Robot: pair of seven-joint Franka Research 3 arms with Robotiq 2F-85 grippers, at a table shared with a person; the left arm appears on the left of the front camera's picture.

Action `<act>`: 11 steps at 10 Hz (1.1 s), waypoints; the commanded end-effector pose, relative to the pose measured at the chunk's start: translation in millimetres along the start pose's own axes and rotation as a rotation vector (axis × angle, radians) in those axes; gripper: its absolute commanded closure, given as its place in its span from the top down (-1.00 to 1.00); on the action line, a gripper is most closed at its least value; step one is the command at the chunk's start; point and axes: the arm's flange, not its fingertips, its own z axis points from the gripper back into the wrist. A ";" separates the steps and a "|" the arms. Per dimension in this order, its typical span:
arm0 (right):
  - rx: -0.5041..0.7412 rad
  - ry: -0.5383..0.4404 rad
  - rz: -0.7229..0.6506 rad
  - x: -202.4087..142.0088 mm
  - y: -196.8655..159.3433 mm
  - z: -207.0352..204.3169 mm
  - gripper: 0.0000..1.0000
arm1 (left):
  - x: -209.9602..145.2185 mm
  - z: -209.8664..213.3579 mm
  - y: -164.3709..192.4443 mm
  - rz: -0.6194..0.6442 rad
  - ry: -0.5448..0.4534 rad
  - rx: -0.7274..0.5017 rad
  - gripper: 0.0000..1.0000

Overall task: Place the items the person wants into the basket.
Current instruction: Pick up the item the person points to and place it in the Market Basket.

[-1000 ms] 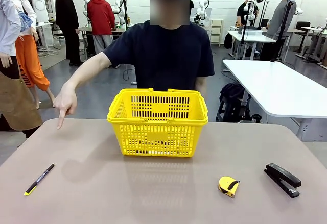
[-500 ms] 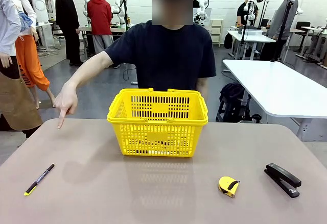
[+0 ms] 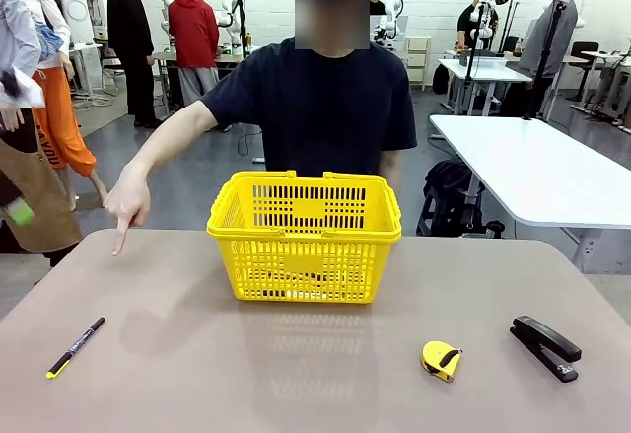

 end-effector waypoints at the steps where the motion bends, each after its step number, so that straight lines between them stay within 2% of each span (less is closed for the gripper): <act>1: 0.003 -0.015 0.004 1.3 -0.1 0.0 1.00 | -0.3 -25.4 -23.7 0.097 0.050 0.003 1.00; 2: 0.003 -0.015 0.004 1.3 -0.1 0.0 1.00 | -0.3 -43.6 -31.7 0.166 0.039 0.027 1.00; 4: 0.003 -0.015 0.004 1.3 -0.1 0.0 1.00 | 2.8 -65.9 -26.2 0.223 0.128 -0.046 1.00; 7: 0.003 -0.015 0.004 1.3 -0.1 0.0 1.00 | -2.7 -79.9 -13.6 0.242 0.161 -0.061 1.00; 8: 0.003 -0.015 0.004 1.3 -0.1 0.0 1.00 | -1.8 -78.7 -23.6 0.228 0.146 -0.068 1.00; 11: 0.003 -0.015 0.004 1.3 -0.1 0.0 1.00 | -1.8 -78.7 -23.6 0.228 0.146 -0.068 1.00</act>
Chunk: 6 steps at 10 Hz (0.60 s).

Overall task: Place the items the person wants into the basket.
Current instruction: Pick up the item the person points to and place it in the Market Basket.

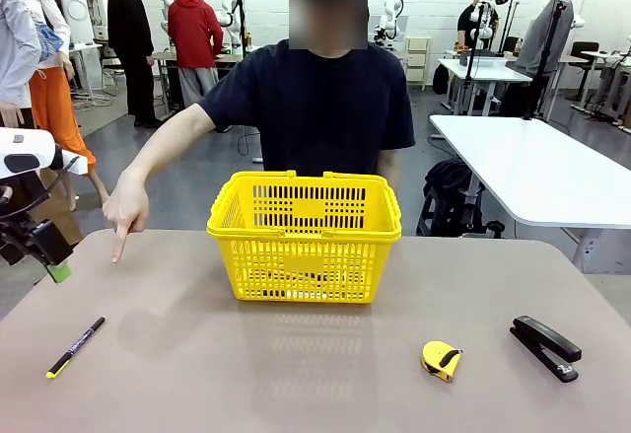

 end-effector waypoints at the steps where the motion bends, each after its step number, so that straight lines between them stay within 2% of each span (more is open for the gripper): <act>1: 0.003 -0.015 0.004 1.4 -0.1 -0.2 1.00 | -0.7 1.4 -1.0 0.008 -0.001 0.012 1.00; 2: 0.003 -0.015 0.004 1.4 -0.1 -0.2 1.00 | 0.0 0.0 0.0 0.000 0.000 0.000 1.00; 3: 0.003 -0.015 0.004 1.4 -0.1 -0.2 1.00 | -8.4 -27.3 -14.5 -0.036 -0.002 0.106 1.00; 4: 0.003 -0.015 0.004 1.4 -0.1 -0.2 1.00 | -15.5 -52.1 -31.0 -0.053 0.013 0.156 1.00; 6: 0.003 -0.015 0.004 1.4 -0.1 -0.2 1.00 | -21.4 -80.6 -48.7 -0.093 0.026 0.186 1.00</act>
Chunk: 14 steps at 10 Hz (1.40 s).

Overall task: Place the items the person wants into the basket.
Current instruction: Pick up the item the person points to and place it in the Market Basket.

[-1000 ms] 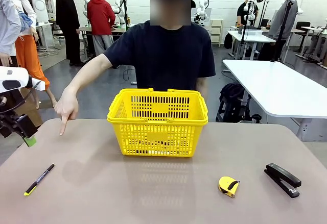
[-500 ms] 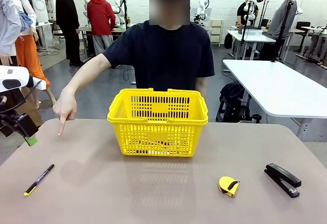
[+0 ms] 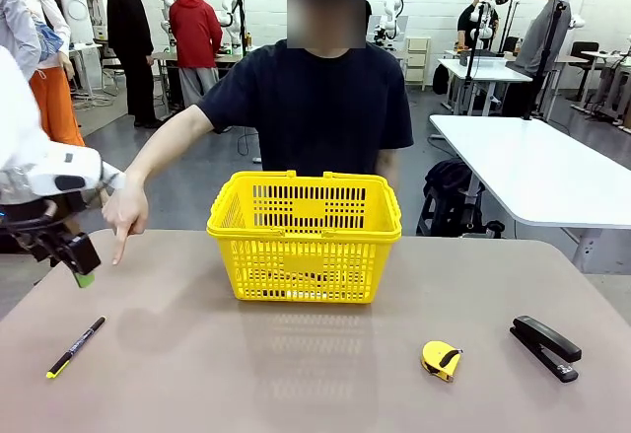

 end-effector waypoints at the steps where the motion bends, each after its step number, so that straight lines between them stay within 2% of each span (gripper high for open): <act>1: 0.003 -0.015 0.004 1.4 -0.1 -0.1 1.00 | -50.2 -62.7 -40.5 0.018 0.021 0.060 1.00; 7: 0.003 -0.015 0.004 1.4 -0.1 -0.1 1.00 | -70.1 -120.7 -25.4 0.092 0.110 -0.040 1.00; 10: 0.003 -0.015 0.004 1.4 -0.1 -0.1 1.00 | -77.3 -132.0 -20.5 0.072 0.100 -0.098 1.00; 14: 0.003 -0.015 0.004 1.4 -0.1 -0.1 1.00 | -89.1 -140.7 -9.0 0.109 0.047 -0.150 1.00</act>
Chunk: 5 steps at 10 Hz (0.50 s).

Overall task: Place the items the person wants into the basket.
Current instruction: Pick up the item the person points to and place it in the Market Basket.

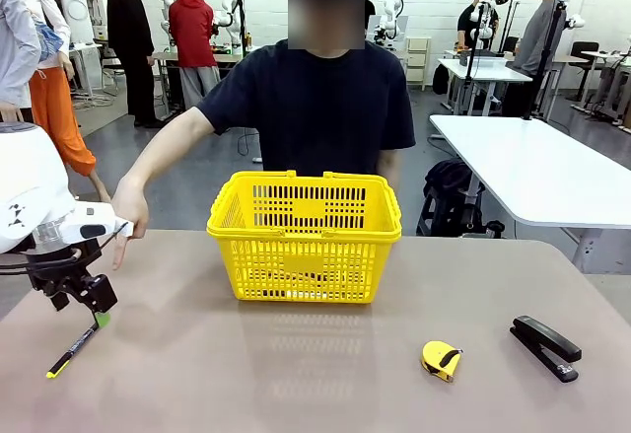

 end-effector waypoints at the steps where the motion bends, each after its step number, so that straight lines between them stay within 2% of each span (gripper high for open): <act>1: 0.003 -0.014 0.004 1.4 0.0 -0.2 1.00 | -101.8 -38.5 -23.1 0.010 -0.039 -0.028 1.00; 5: 0.003 -0.014 0.004 1.4 0.0 -0.2 1.00 | -108.0 -54.7 -22.4 0.010 -0.016 -0.039 1.00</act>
